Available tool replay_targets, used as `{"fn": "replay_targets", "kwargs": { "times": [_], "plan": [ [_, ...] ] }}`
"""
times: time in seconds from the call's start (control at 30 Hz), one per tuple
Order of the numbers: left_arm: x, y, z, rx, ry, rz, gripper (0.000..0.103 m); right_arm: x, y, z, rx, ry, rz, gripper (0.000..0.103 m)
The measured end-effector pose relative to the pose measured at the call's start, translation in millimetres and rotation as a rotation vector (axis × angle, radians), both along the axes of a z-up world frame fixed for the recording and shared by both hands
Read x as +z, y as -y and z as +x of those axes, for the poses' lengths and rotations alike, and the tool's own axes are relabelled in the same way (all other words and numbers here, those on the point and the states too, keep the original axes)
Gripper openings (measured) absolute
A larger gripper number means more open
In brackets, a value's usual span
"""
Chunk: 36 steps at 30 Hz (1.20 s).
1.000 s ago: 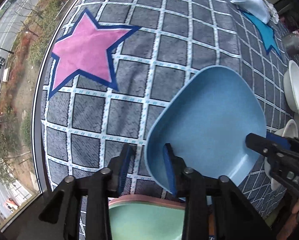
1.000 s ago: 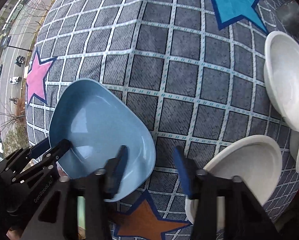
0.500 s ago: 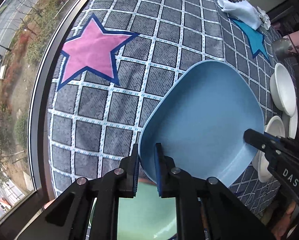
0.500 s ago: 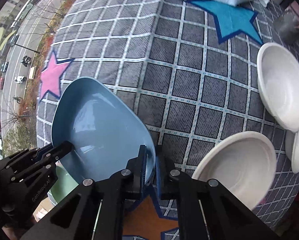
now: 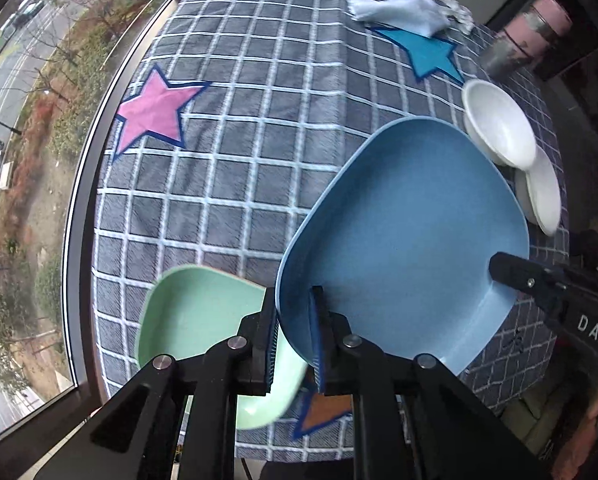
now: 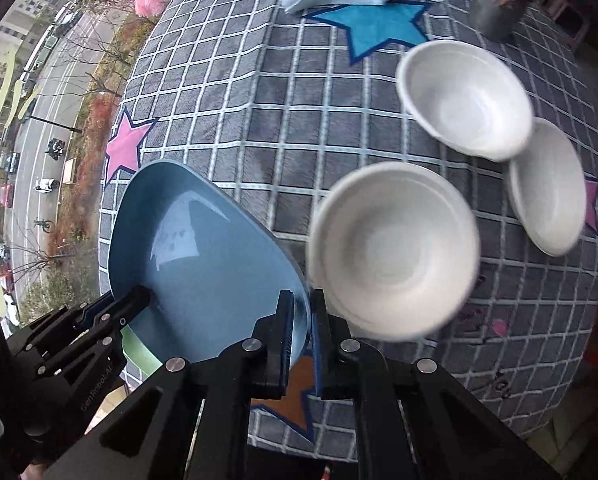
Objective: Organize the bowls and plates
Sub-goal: 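Lift the blue plate off the cloth with both grippers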
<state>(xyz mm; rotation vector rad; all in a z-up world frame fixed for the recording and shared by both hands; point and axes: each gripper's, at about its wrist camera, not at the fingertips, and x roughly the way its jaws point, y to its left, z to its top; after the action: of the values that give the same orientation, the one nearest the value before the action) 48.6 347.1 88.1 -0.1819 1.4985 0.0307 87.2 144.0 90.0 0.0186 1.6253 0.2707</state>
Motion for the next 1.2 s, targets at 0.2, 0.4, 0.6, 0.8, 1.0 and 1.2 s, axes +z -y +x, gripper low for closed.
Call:
{"fn": "replay_targets", "kwargs": {
  "times": [0.2,0.4,0.6,0.8,1.0,1.2],
  "plan": [
    [8,60,-19,-0.083,-0.011,0.008,0.016,10,52,-14,-0.012,0.002,-0.023,0.010],
    [16,111,-28,-0.184,-0.024,0.018,0.017,10,107,-30,-0.043,-0.015,-0.018,0.010],
    [30,152,-18,-0.249,-0.006,0.046,0.017,17,143,-36,-0.046,0.002,-0.036,0.010],
    [38,182,-11,-0.298,0.007,0.060,0.017,26,175,-30,-0.067,0.028,-0.033,0.011],
    [41,196,-10,-0.277,0.004,0.060,0.017,29,185,-29,-0.036,0.037,-0.040,0.011],
    [41,201,-13,-0.262,-0.002,0.065,0.017,29,188,-29,-0.008,0.035,-0.041,0.011]
  ]
}}
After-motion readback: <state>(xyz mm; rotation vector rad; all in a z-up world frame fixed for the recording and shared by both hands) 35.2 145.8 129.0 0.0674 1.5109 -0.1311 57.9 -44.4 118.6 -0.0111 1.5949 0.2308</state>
